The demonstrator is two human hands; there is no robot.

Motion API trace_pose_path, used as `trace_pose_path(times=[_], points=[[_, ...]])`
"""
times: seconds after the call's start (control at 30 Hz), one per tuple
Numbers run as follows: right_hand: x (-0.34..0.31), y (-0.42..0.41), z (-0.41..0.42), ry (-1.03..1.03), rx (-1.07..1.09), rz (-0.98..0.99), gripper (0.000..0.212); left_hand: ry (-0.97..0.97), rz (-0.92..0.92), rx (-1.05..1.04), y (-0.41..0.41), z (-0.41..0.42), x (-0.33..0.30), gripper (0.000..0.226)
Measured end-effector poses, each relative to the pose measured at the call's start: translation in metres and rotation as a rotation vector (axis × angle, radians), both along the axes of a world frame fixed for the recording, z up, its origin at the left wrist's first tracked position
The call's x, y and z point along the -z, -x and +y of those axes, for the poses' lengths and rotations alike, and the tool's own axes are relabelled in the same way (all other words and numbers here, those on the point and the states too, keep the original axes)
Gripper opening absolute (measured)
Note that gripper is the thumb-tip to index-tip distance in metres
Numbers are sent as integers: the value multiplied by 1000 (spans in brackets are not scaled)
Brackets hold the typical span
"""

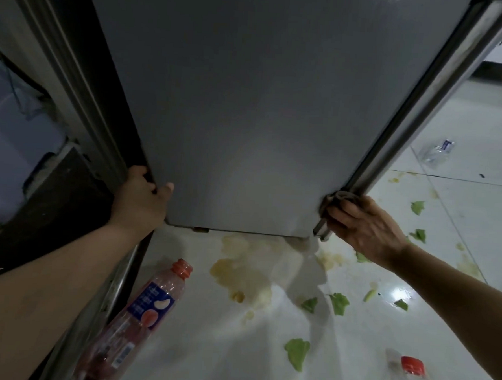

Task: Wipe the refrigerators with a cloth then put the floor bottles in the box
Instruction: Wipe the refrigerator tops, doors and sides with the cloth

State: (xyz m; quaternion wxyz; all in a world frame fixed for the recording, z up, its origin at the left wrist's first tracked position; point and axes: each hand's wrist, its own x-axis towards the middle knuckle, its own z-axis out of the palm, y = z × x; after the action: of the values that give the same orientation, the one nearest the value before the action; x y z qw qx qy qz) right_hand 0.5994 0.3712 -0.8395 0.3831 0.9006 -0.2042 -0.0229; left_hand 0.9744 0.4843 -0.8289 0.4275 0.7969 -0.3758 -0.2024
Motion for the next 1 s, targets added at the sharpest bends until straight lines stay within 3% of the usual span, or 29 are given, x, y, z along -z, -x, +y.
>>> trace_pose_path(times=[0.2,0.33,0.53,0.63,0.8,1.0], points=[[-43,-15,26,-68,195,-462,28,47,-107,-2,26,10,-27,36],[-87,-31,49,-171,322,-874,38,111,-263,143,61,7,-75,26],[-181,-38,68,-272,177,-1573,51,429,-481,372,119,-5,-184,29],[-233,-36,65,-242,80,-1819,47,571,-596,445,140,-11,-240,32],[-307,-36,45,-152,6,-1990,43,697,-791,512,159,-26,-313,41],[-384,-48,14,-99,-9,-2010,40,814,-1023,381,172,-50,-384,50]])
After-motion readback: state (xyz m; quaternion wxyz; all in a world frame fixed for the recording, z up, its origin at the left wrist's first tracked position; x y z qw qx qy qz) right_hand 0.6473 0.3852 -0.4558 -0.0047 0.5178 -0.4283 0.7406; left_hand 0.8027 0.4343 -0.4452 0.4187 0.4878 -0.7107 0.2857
